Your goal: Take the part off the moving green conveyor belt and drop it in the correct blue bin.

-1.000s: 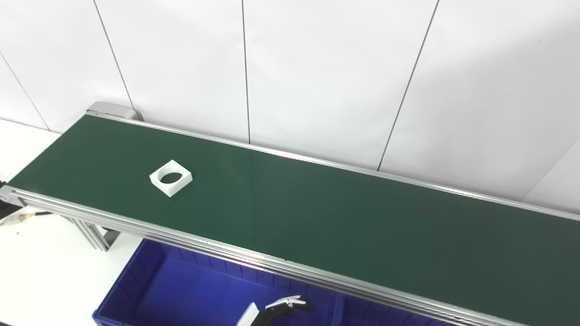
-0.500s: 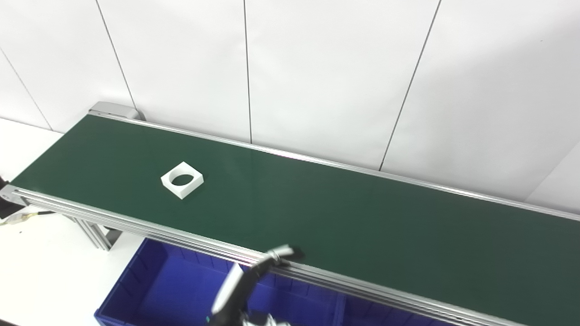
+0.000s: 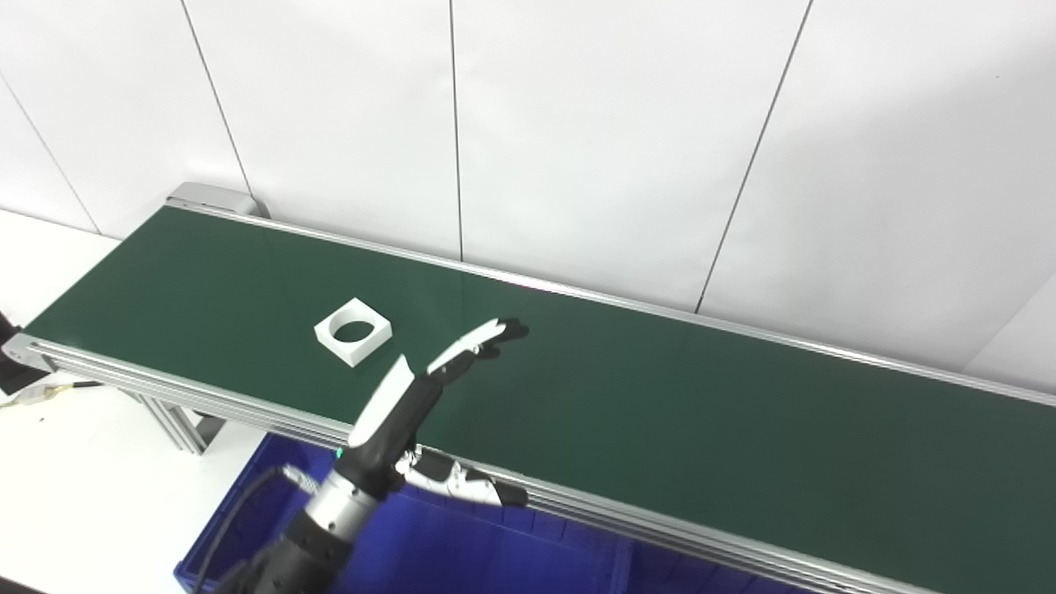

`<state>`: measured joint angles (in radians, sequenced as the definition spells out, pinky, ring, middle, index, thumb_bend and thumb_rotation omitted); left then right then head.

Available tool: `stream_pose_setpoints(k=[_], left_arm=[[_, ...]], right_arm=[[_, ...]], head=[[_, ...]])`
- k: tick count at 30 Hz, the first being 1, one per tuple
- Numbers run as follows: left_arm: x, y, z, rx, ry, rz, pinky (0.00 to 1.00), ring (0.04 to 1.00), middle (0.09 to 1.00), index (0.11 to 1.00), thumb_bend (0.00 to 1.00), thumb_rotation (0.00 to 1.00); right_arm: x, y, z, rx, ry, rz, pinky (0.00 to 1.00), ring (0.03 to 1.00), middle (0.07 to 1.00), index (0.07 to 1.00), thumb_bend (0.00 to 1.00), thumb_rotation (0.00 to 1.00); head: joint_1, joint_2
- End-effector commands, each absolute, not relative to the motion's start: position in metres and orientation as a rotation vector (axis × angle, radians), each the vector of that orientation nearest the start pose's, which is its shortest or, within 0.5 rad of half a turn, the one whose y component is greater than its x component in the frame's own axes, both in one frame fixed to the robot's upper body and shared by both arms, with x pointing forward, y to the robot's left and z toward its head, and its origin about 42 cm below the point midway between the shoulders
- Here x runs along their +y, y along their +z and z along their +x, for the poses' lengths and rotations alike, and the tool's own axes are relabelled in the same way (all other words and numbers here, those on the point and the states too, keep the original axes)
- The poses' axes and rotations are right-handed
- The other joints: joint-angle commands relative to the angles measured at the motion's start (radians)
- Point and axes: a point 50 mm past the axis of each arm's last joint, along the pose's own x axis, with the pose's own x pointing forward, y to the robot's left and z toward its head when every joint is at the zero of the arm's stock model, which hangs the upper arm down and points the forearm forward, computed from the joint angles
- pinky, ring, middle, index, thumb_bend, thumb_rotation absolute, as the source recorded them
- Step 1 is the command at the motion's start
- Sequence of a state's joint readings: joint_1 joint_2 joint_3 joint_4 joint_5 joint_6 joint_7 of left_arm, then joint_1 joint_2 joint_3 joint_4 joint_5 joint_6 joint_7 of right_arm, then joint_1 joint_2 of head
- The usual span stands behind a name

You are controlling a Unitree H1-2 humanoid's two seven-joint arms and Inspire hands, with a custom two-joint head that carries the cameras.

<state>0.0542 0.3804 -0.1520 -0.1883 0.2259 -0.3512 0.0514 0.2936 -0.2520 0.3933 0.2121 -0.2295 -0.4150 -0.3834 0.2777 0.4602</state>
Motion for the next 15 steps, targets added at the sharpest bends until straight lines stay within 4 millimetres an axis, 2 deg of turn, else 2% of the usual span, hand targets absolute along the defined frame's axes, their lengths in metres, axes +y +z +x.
stream_pose_setpoints(k=[1,7,12,15], left_arm=[[0.284,0.181,0.271,-0.52,-0.227,0.587,0.89,0.938,0.957,0.905,0.81,0.22],[0.321,0.207,0.31,-0.518,-0.23,0.75,0.92,0.954,0.964,0.915,0.8,0.25],[0.344,0.228,0.336,-0.494,-0.255,0.835,0.84,0.939,0.972,0.921,0.82,0.22],[0.359,0.24,0.356,-0.452,-0.272,0.909,0.85,0.944,0.976,0.921,0.82,0.19]], right_arm=[[-0.223,0.007,0.142,-0.036,0.086,-0.347,0.81,0.866,0.873,0.863,0.83,0.19],[-0.222,0.005,0.146,-0.038,0.088,-0.349,0.83,0.863,0.872,0.864,0.83,0.22],[-0.221,0.006,0.148,-0.041,0.093,-0.344,0.85,0.874,0.875,0.868,0.83,0.2],[-0.22,0.005,0.149,-0.04,0.089,-0.342,0.85,0.872,0.872,0.866,0.84,0.2]], head=[[-0.001,-0.001],[0.003,-0.005],[0.005,-0.003],[0.003,-0.002]])
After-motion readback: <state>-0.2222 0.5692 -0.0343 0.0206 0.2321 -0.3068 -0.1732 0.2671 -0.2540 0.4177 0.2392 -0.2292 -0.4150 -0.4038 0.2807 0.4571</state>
